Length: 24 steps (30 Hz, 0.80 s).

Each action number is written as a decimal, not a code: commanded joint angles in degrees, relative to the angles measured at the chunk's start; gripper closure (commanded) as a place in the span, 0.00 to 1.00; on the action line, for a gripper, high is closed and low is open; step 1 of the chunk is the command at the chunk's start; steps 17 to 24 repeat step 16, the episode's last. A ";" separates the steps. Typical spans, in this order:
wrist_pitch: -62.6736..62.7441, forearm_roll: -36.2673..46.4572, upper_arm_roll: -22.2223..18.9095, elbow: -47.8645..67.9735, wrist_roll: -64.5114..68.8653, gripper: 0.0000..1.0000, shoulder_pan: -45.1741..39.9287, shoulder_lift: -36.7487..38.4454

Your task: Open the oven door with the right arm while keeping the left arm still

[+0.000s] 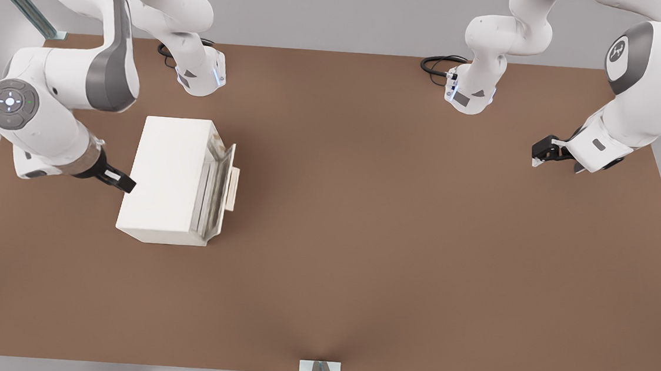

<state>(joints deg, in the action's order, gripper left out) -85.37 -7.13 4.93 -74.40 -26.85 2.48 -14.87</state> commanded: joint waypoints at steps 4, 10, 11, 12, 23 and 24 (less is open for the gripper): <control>-1.03 -0.08 -0.10 3.73 33.18 0.00 -0.20 -1.92; -1.03 0.18 -0.53 4.35 31.16 0.00 -0.29 -2.36; -1.03 0.18 -0.53 4.35 31.16 0.00 -0.29 -2.36; -1.03 0.27 -0.53 4.35 31.16 0.00 -0.29 -2.36; -1.03 0.27 -0.62 4.35 31.07 0.00 -0.37 -2.36; -1.03 0.27 -0.62 4.35 31.07 0.00 -0.37 -2.36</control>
